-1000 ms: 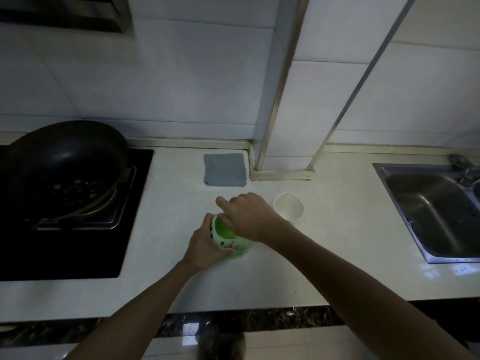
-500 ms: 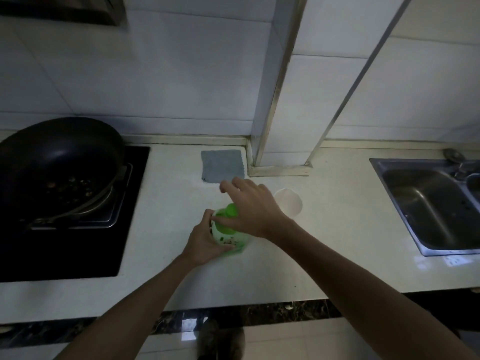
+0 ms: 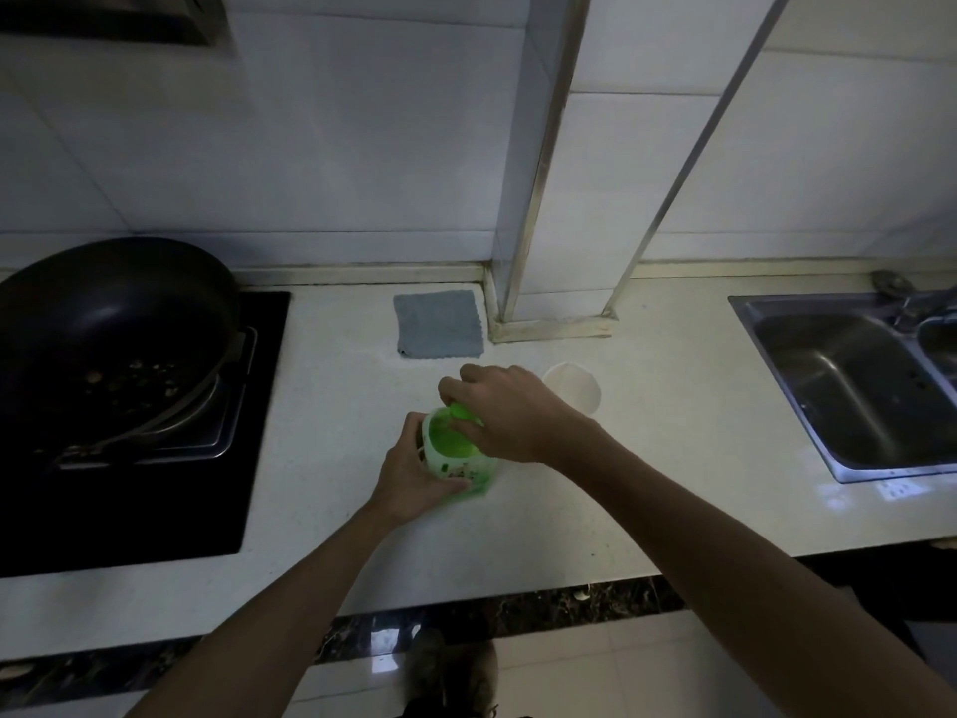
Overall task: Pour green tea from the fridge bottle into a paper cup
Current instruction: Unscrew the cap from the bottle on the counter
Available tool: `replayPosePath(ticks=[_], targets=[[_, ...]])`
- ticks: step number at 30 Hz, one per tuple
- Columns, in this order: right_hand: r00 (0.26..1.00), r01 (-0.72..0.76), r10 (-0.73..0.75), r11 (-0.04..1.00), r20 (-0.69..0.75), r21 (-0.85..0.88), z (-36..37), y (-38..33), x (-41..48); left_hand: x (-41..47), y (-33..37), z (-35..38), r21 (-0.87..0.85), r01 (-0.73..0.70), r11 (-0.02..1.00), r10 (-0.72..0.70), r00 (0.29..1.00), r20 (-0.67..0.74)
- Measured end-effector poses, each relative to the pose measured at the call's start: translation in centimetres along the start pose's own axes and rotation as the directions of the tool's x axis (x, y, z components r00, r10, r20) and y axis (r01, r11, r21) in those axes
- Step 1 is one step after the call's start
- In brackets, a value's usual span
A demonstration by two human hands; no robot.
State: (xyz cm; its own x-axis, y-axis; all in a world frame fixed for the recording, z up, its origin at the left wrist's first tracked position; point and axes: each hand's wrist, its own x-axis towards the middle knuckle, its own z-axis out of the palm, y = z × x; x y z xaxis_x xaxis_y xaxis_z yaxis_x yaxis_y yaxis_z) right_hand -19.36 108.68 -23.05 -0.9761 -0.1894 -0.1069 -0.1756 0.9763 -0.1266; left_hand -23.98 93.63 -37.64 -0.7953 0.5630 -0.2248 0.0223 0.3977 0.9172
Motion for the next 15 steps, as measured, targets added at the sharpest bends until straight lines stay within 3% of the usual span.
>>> replayPosePath(ticks=[8,15], targets=[[0.986,0.153,-0.147,0.985,0.075,-0.084,-0.2,0.1,-1.0,-0.1,-0.3,-0.1,-0.007,-0.029,1.000,0.029,0.999,0.019],[0.957,0.262,-0.270,0.961,-0.102,-0.088,0.6,0.1,-1.6,-0.3,-0.6,-0.1,-0.011,-0.046,0.999,0.046,0.999,0.008]])
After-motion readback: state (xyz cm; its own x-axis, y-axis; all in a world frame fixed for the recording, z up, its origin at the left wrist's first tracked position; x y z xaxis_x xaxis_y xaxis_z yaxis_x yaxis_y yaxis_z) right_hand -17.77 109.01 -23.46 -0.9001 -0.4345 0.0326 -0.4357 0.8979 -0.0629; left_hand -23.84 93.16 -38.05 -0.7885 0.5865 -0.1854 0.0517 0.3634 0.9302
